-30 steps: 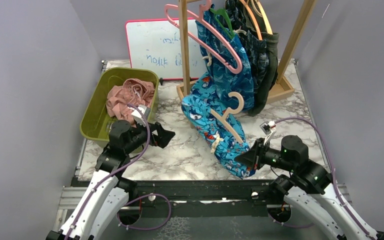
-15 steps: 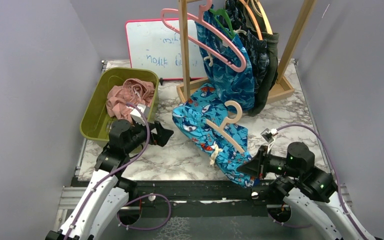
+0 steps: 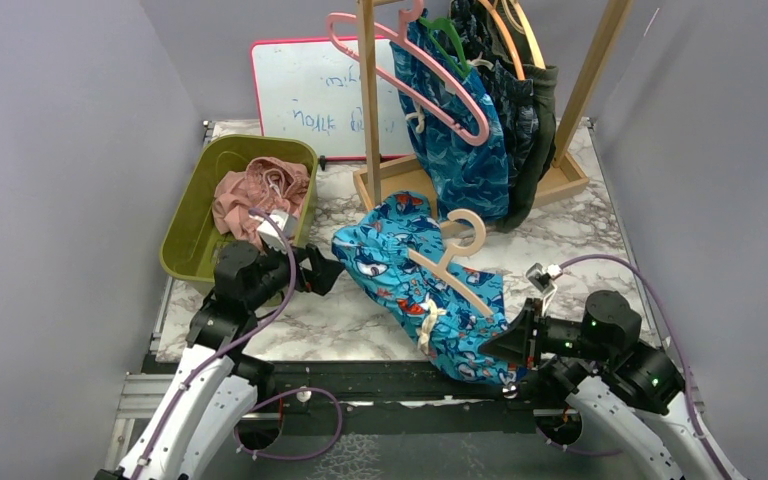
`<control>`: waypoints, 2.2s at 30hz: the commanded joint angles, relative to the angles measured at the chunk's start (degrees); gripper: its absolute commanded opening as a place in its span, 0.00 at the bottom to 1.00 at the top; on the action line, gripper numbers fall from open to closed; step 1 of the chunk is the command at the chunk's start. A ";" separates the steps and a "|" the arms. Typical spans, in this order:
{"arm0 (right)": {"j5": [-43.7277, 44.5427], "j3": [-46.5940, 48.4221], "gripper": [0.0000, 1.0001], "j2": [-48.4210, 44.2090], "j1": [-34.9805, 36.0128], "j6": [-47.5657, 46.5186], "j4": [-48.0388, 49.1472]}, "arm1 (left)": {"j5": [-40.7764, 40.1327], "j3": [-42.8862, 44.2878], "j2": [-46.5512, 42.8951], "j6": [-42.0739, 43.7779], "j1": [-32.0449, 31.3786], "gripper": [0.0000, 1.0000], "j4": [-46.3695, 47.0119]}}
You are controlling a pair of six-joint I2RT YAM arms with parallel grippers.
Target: Remove the shorts from the hanger
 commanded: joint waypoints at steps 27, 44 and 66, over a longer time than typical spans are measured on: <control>-2.54 -6.73 0.01 14.58 0.05 -2.46 13.18 | -34.43 12.95 28.53 -10.81 -36.18 0.80 5.43; 1.28 -6.24 0.01 10.61 0.01 0.96 7.04 | -45.18 16.92 35.10 -6.08 -35.98 0.00 3.90; 6.44 -0.98 0.01 11.52 0.02 -6.58 13.80 | -30.35 12.86 37.46 -4.79 -11.05 0.00 2.31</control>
